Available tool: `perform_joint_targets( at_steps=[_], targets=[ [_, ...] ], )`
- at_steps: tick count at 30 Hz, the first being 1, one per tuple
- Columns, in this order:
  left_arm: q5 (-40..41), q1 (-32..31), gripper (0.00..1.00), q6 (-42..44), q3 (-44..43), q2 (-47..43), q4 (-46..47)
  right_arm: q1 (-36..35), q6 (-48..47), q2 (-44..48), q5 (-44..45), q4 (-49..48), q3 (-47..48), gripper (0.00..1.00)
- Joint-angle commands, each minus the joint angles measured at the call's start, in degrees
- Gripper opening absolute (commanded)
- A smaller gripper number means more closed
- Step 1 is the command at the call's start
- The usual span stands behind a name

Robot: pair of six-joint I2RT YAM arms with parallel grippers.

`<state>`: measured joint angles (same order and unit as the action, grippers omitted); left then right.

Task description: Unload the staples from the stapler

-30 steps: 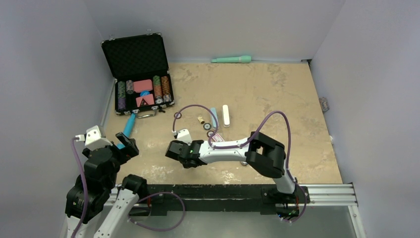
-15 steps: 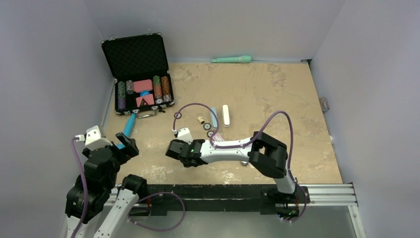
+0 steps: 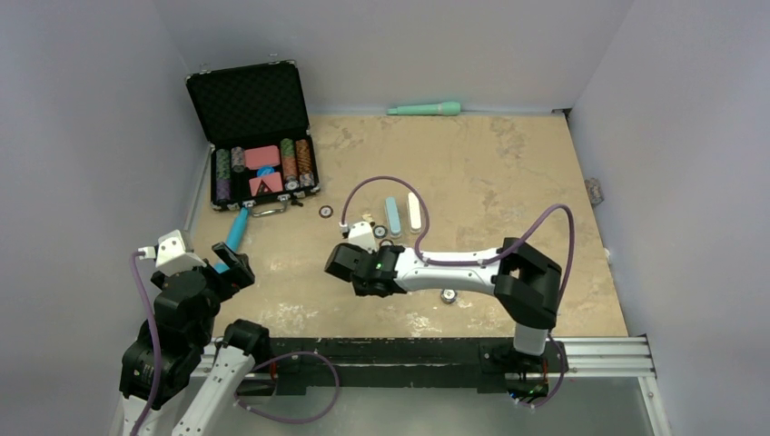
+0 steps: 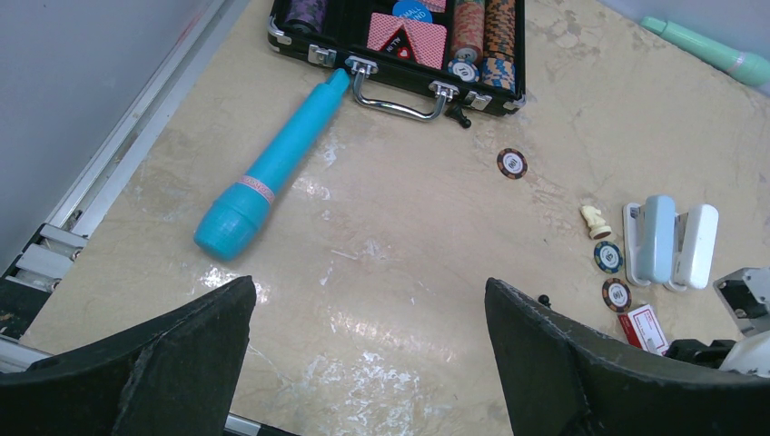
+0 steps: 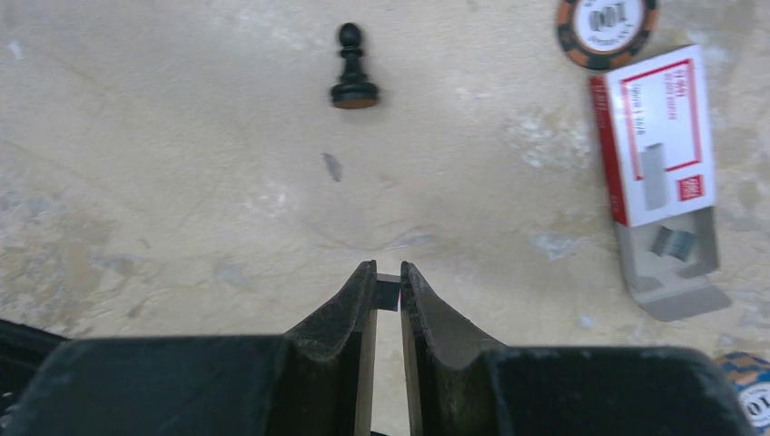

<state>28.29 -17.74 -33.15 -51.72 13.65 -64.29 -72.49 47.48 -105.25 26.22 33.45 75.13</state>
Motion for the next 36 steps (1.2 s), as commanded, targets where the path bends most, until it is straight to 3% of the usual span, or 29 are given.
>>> perform_joint_targets(
  at_steps=[1,14,36],
  targets=[
    [-0.08,0.16,1.00,1.70,0.27,0.60,1.90,2.98,0.77,5.74,2.90,0.74,-3.62,0.17],
    [-0.08,0.16,1.00,1.77,0.22,0.68,1.97,13.16,-1.74,14.21,5.20,-0.47,-13.64,0.18],
    [0.07,0.16,1.00,1.81,0.26,0.80,1.98,16.25,-3.17,10.76,4.70,-5.69,-19.03,0.19]
  ],
)
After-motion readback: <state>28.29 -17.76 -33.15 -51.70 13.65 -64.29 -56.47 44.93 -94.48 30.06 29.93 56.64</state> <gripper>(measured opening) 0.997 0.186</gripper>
